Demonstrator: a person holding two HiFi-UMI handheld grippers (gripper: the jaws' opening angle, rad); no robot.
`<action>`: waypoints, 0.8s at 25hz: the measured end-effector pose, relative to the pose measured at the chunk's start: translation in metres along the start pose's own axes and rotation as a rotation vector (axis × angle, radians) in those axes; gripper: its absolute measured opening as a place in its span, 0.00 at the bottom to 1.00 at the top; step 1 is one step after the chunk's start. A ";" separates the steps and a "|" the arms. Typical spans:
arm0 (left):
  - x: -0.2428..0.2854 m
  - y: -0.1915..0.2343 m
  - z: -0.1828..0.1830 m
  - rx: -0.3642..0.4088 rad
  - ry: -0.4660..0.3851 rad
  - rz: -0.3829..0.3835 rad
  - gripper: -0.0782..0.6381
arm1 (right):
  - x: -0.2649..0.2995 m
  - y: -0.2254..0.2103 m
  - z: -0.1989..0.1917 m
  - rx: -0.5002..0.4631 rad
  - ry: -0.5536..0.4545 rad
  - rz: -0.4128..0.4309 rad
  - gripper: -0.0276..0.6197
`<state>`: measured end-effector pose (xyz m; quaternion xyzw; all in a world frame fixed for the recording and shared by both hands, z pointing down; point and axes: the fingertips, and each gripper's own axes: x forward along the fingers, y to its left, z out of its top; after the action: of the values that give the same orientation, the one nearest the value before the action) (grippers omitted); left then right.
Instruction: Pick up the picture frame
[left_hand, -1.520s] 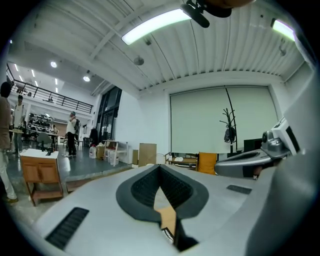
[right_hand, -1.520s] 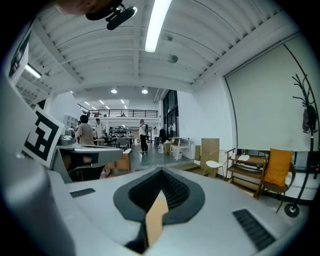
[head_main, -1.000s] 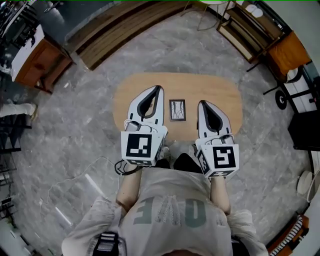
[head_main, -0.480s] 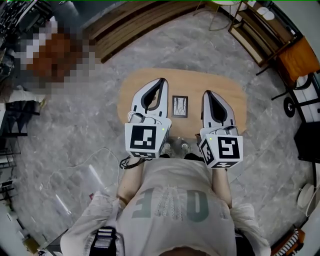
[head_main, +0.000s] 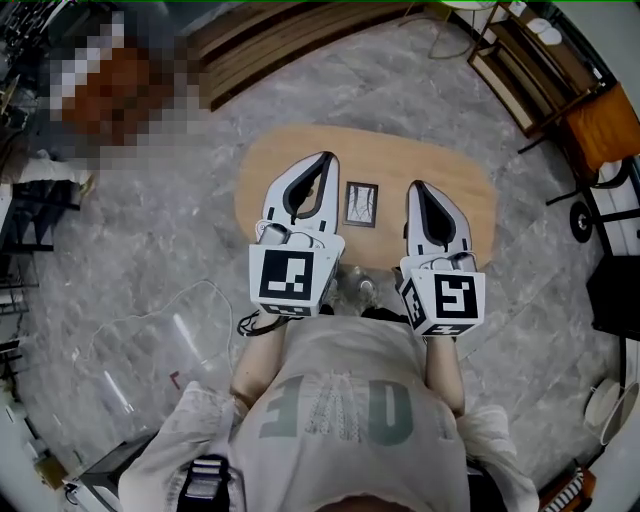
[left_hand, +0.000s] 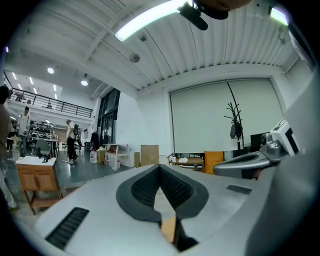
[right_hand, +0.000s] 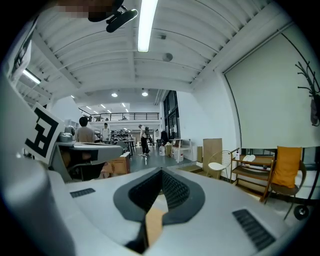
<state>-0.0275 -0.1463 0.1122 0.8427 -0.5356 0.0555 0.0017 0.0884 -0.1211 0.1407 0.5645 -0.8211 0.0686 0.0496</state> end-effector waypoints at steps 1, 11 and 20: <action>-0.001 0.001 -0.001 0.002 -0.001 0.000 0.12 | 0.000 0.000 0.001 -0.002 -0.007 -0.004 0.05; 0.021 0.008 -0.037 -0.035 -0.034 0.015 0.12 | 0.020 -0.015 -0.016 -0.053 -0.044 -0.009 0.05; 0.054 0.009 -0.152 -0.113 0.080 0.011 0.12 | 0.078 -0.025 -0.116 -0.058 0.017 0.016 0.05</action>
<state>-0.0269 -0.1895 0.2674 0.8353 -0.5421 0.0587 0.0704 0.0848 -0.1820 0.2685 0.5558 -0.8266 0.0501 0.0723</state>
